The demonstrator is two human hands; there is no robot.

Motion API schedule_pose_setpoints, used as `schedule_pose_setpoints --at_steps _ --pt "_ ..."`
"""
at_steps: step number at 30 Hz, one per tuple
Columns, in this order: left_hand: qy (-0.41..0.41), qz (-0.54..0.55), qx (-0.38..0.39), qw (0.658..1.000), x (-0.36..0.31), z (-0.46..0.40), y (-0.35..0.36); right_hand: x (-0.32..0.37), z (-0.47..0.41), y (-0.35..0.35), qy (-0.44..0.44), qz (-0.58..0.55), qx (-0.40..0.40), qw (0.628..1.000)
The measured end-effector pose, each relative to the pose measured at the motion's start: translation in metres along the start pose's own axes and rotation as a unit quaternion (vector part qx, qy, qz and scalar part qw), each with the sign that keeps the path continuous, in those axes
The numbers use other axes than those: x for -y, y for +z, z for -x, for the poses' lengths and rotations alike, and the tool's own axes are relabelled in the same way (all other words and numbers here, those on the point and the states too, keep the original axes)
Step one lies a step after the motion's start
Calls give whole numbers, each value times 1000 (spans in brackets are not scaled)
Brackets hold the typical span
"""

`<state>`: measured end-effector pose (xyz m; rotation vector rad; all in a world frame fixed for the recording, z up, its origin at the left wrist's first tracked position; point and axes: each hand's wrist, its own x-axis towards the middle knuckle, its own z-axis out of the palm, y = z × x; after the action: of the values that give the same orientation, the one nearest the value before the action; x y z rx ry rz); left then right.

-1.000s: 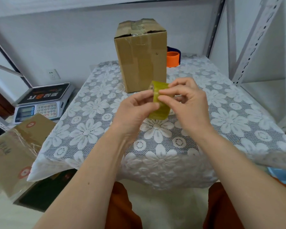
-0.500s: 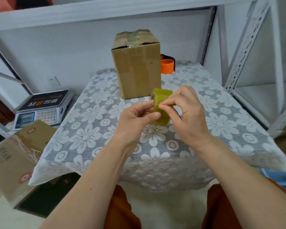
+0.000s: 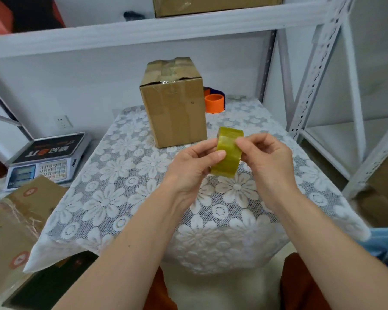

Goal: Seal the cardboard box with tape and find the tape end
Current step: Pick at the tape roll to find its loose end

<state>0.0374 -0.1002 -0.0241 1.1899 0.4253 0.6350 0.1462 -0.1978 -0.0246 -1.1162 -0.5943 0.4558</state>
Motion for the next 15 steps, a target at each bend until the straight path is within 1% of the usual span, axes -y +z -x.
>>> schedule_pose_setpoints --at_steps 1,2,4,5,7,9,12,14,15 --pt "5 11 2 1000 -1 -6 4 1 -3 0 21 -24 -13 999" --pt "11 22 5 1000 -3 -11 8 1 -7 -2 30 -12 -14 999" --pt "16 26 11 999 -8 -24 14 5 -17 -6 8 89 10 996" --pt "16 3 2 1000 -10 -30 17 9 -22 -8 -8 136 21 990" --pt "22 -89 -33 995 -12 -45 18 15 -39 -11 -41 217 23 975" --pt "24 -163 -77 983 -12 -61 14 14 -65 -16 -73 321 9 944" --pt "11 -160 -120 980 -18 -85 5 3 -116 -19 -91 481 -17 872" --pt "1 -163 -142 976 -19 -98 1 -12 -149 -19 -97 549 -6 830" --pt "-2 -177 -144 974 -18 -105 -1 -20 -164 -16 -100 569 3 816"
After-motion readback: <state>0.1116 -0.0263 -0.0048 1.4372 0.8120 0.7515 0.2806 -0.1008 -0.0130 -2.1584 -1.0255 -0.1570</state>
